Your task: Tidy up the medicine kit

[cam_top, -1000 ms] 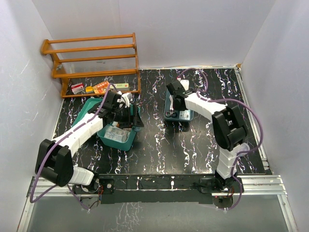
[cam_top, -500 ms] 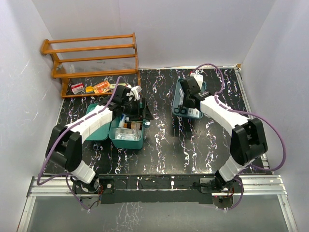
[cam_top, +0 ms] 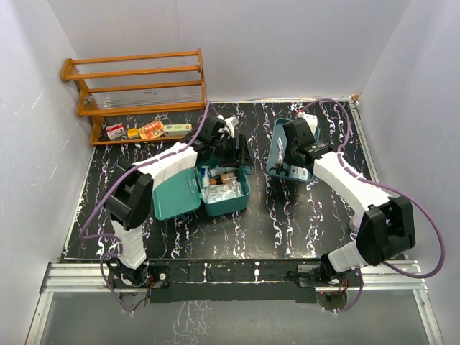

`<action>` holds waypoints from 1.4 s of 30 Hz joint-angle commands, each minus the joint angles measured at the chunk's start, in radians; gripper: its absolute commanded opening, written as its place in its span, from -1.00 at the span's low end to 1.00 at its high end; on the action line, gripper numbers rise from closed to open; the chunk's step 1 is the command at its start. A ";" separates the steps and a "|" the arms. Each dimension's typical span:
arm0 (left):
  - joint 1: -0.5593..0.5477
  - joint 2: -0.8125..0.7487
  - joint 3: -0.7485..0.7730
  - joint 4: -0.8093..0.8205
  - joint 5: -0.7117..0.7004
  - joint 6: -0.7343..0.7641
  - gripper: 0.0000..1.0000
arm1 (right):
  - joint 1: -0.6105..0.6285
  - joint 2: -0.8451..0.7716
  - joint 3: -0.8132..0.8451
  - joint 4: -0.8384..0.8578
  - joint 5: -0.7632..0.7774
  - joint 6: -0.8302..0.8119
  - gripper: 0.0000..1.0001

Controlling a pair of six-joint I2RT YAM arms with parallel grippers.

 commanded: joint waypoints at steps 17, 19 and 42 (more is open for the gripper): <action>-0.030 -0.244 -0.022 0.035 -0.213 0.142 0.55 | 0.002 -0.079 0.096 -0.106 -0.153 -0.043 -1.00; -0.028 -0.319 -0.048 0.015 -0.329 0.164 0.59 | 0.014 -0.070 0.126 -0.111 -0.147 -0.048 -1.00; 0.005 -0.928 -0.439 -0.074 -0.968 0.098 0.90 | 0.431 0.362 0.608 -0.304 -0.029 -0.040 -1.00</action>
